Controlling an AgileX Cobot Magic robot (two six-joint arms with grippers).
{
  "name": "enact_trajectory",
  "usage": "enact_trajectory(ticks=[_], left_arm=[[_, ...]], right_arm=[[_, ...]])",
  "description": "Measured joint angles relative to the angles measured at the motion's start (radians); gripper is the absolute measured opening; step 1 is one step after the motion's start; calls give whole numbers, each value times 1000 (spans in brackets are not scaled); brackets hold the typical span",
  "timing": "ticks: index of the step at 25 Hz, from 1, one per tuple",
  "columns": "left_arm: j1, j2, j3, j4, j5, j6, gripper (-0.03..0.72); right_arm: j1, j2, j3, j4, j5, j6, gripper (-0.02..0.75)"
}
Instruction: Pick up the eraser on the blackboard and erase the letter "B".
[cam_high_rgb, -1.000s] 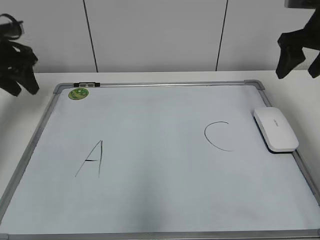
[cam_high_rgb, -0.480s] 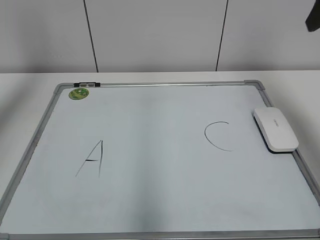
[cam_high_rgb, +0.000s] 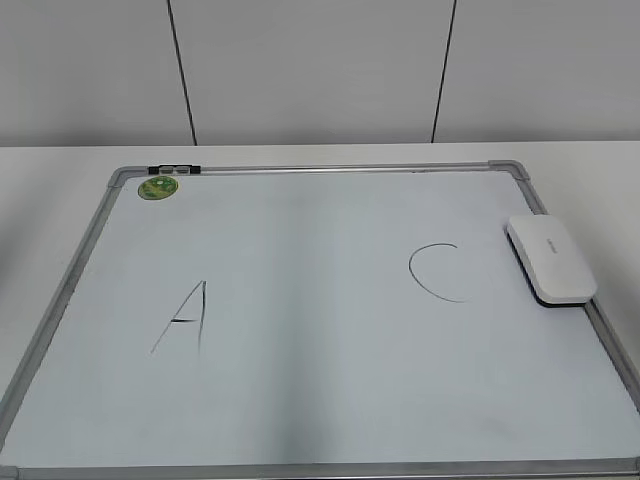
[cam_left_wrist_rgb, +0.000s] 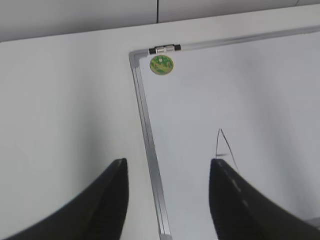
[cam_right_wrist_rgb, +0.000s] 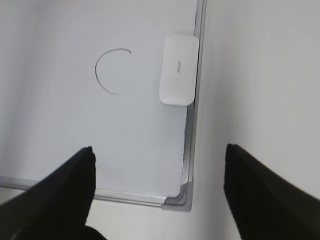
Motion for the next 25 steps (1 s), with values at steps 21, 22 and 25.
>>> enact_trajectory(ticks=[21,22,25], left_arm=[[0,-802,943,-33,-120,0,386],[0,-827,963,-21,-118,0,386],[0,-870,988,10,-116,-2,386]], right_arm=[[104,-832,762,-181,-87,139,593],[104,-849,769,-187,-84,146,593],[104,-881,794,-209,-84,146,592]])
